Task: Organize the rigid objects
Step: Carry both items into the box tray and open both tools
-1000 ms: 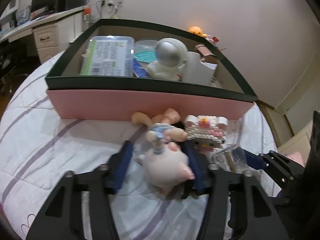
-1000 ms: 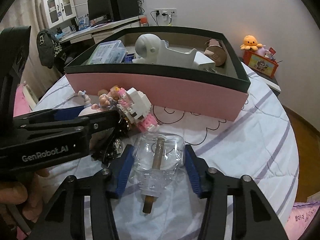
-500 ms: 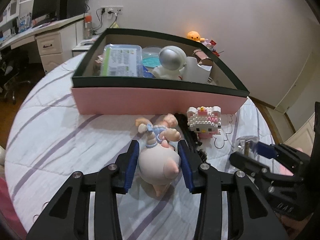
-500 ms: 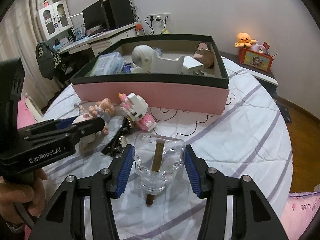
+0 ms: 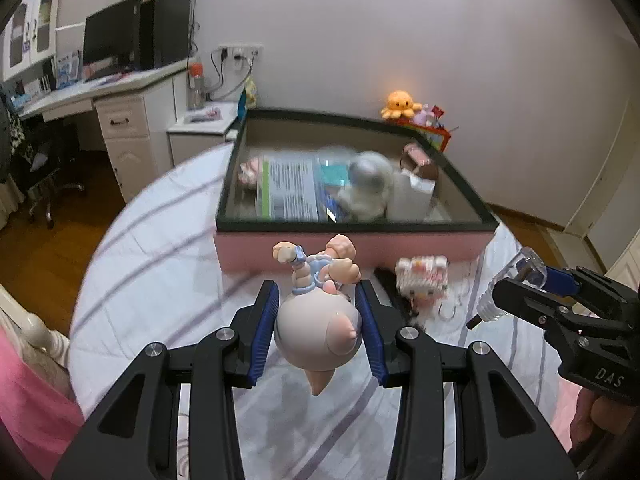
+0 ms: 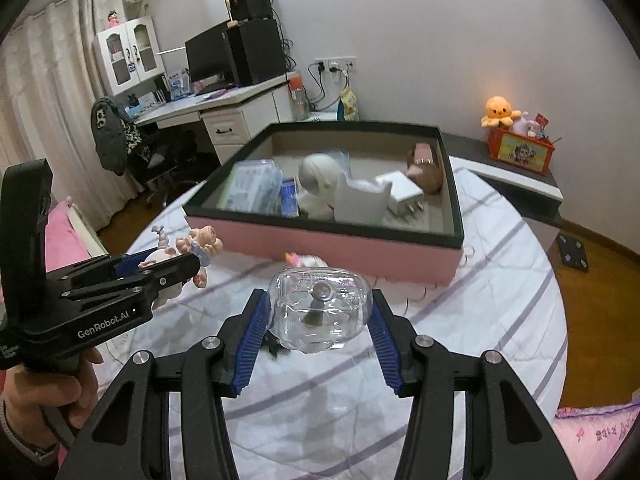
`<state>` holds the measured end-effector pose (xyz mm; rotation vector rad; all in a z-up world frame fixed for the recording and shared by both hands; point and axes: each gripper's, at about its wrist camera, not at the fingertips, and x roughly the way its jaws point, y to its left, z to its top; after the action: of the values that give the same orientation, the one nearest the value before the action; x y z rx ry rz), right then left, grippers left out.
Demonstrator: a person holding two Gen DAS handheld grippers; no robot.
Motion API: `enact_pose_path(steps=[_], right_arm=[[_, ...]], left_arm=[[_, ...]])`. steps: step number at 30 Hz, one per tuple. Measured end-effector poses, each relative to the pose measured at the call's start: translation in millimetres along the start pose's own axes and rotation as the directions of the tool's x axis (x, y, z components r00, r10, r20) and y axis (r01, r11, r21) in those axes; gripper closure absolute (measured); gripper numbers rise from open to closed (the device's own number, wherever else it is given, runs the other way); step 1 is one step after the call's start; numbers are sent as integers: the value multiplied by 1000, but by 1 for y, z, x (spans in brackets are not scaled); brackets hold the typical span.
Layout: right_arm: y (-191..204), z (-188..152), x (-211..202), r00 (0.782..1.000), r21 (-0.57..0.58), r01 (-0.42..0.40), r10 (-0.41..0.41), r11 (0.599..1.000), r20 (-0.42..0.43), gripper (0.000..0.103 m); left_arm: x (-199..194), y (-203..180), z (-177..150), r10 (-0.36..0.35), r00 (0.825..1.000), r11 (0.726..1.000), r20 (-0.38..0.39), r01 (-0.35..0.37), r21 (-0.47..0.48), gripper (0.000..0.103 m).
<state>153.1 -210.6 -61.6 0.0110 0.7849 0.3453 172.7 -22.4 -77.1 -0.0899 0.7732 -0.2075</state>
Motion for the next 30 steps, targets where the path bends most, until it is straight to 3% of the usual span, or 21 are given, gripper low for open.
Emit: enact_pose_path(steps=[9, 17, 24, 30], right_arm=[[-6, 60, -2, 996, -46, 26, -22, 999, 84, 51], [-31, 112, 39, 996, -10, 38, -37, 999, 83, 51], [-47, 132, 84, 998, 0, 57, -57, 998, 18, 51], [-58, 133, 110, 997, 23, 73, -72, 997, -32, 51]], left_arm=[[-17, -6, 58, 33, 993, 999, 112, -37, 35, 63], [4, -12, 113, 59, 983, 995, 173, -73, 73, 63], [50, -12, 145, 67, 986, 994, 151, -80, 80, 63], [86, -12, 155, 64, 993, 993, 103, -73, 88, 63]])
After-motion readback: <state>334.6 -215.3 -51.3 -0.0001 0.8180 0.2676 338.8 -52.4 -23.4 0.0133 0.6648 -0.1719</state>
